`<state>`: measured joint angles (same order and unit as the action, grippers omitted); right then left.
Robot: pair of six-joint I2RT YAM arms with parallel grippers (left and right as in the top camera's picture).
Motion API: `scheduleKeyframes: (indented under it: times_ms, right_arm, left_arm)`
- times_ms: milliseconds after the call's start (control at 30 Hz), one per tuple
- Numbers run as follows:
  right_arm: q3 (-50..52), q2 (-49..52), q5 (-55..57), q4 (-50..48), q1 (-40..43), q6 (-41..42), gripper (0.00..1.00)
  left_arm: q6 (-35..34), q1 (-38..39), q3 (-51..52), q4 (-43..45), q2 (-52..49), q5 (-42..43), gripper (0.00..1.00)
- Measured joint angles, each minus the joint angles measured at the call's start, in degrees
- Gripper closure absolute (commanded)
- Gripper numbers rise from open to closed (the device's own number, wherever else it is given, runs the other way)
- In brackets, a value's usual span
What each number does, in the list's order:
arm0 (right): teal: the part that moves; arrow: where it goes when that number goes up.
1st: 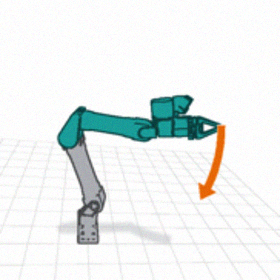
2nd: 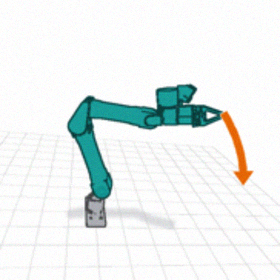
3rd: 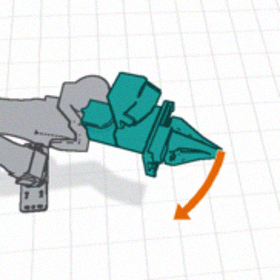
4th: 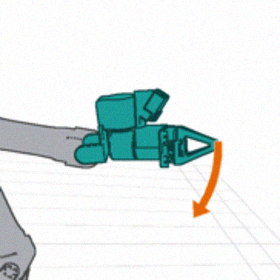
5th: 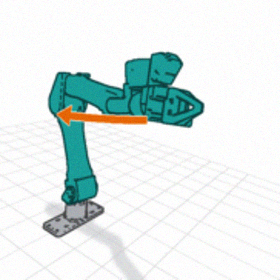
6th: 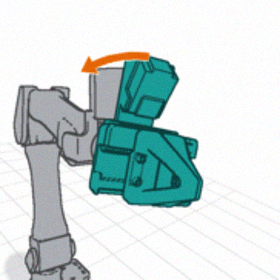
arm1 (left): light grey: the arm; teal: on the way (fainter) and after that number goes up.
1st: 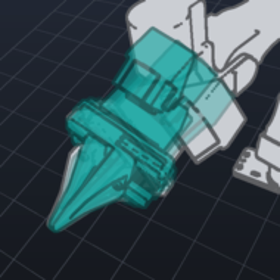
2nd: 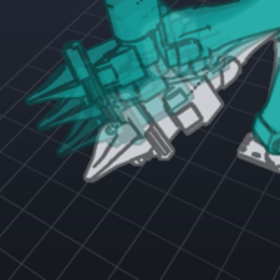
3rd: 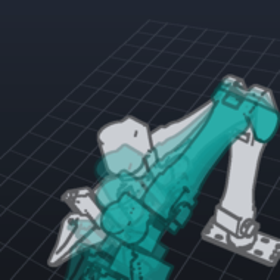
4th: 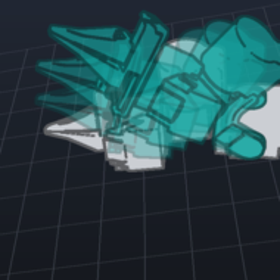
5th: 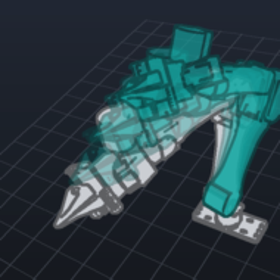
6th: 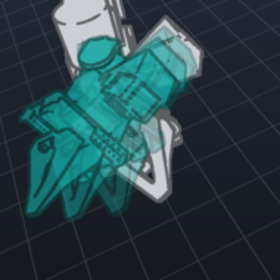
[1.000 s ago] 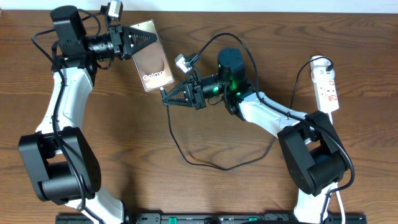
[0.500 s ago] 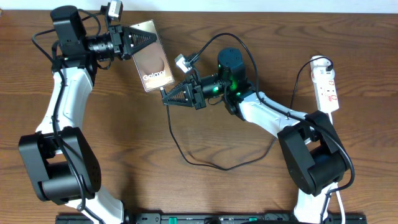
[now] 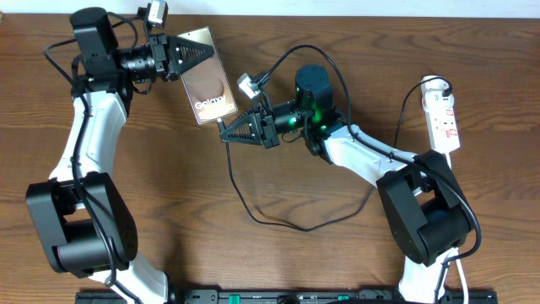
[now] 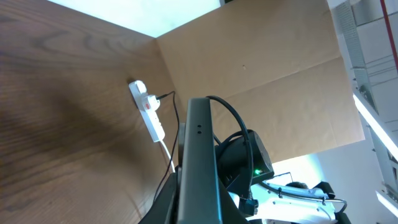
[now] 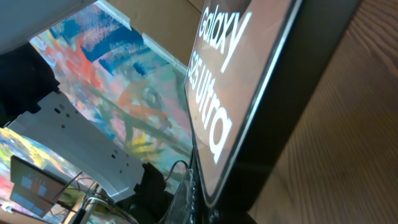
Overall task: Plug charger to phone and switch on socket
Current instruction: 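Push the plug into the phone's bottom port with the right gripper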
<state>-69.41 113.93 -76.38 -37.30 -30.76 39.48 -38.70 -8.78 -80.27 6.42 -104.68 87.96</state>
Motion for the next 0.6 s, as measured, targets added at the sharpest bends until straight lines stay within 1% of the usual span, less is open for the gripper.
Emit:
scheduleKeyframes:
  times_ms: [600]
  right_arm:
    - [0.0,0.0,0.4,0.0,0.0,3.0,0.99]
  left_arm:
    - [1.4,0.0,0.0,0.0,0.0,0.0,0.92]
